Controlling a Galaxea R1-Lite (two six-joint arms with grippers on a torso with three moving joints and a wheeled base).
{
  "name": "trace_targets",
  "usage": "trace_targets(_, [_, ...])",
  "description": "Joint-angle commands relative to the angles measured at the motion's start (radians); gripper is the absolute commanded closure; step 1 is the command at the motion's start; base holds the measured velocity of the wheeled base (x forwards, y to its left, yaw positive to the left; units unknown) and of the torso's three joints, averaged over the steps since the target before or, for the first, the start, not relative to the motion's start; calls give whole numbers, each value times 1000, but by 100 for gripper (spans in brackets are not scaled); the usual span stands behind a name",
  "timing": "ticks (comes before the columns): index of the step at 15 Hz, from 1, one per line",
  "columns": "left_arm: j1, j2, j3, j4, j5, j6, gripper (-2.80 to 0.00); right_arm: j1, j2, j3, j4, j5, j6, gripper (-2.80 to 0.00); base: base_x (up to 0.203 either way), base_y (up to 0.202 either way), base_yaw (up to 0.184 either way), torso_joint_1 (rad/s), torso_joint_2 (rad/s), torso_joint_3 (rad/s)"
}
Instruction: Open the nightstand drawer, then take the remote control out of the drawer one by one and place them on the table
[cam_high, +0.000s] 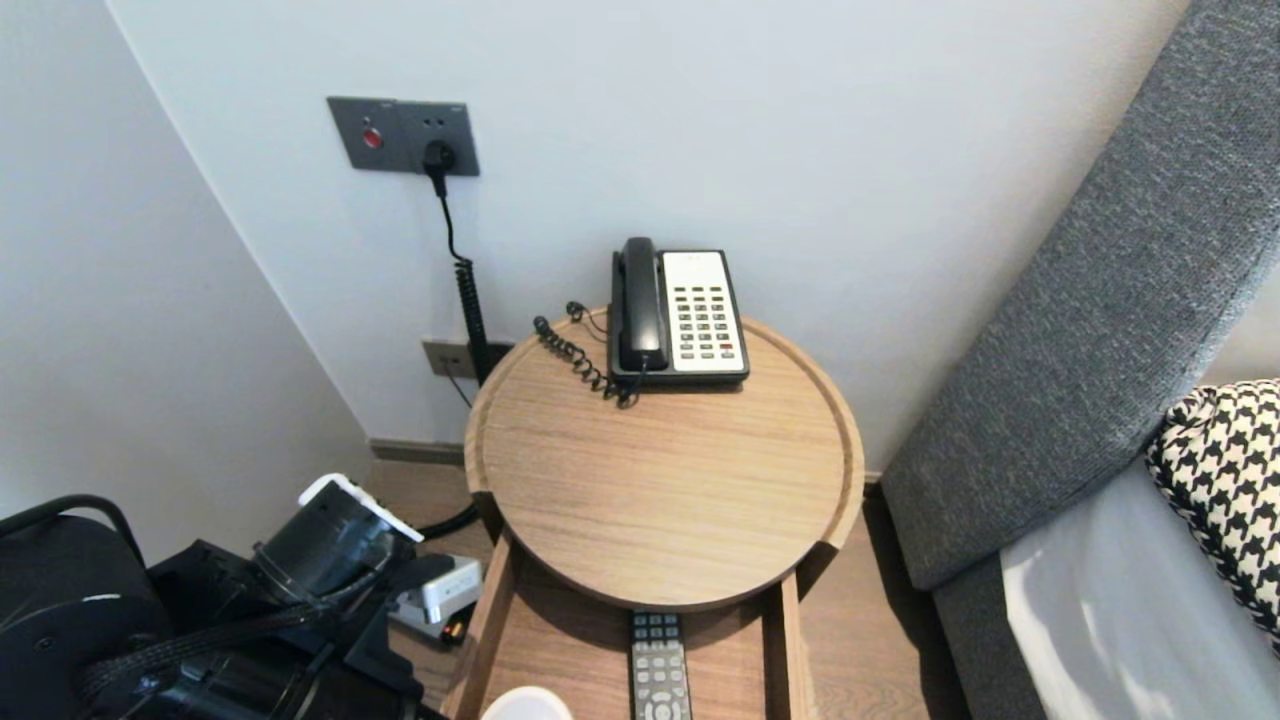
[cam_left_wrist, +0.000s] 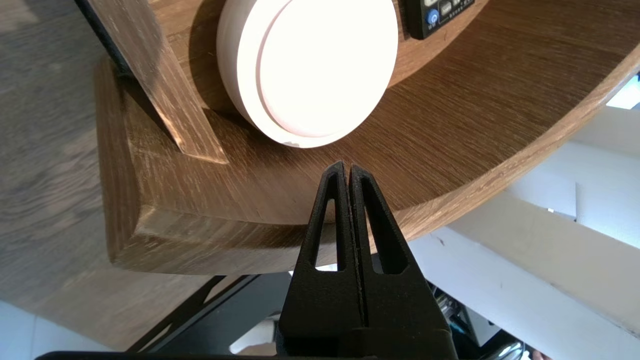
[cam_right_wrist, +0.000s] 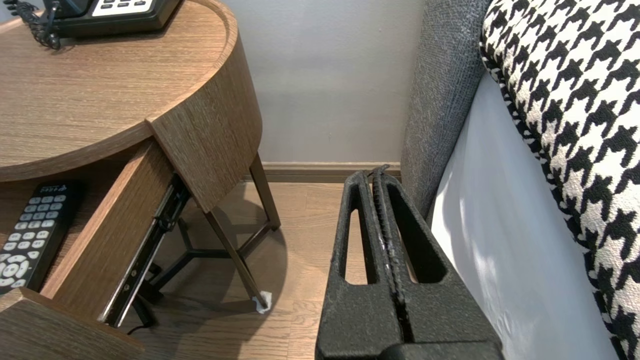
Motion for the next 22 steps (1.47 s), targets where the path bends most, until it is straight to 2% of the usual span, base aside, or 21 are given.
trace_targets(1, [1,-1,-24,0,-3,-16,0,0,1,25,0,0,0,0,0,0,0,0,0,0])
trace_targets(3, [1,-1,-55,-1,-2,-48,0,0,1,25,0,0,0,0,0,0,0,0,0,0])
trace_targets(9, [21,1,-169,53,15,-75,0,0,1,25,0,0,0,0,0,0,0,0,0,0])
trace_targets(11, [21,2,-259,152,29,-78,0,0,1,25,0,0,0,0,0,0,0,0,0,0])
trace_targets(13, [21,15,-300,219,40,-80,0,0,1,25,0,0,0,0,0,0,0,0,0,0])
trace_targets(17, [21,39,-318,239,94,-67,0,0,1,25,0,0,0,0,0,0,0,0,0,0])
trace_targets(22, [20,98,-362,271,100,12,0,0,1,25,-1,0,0,0,0,0,0,0,0,0])
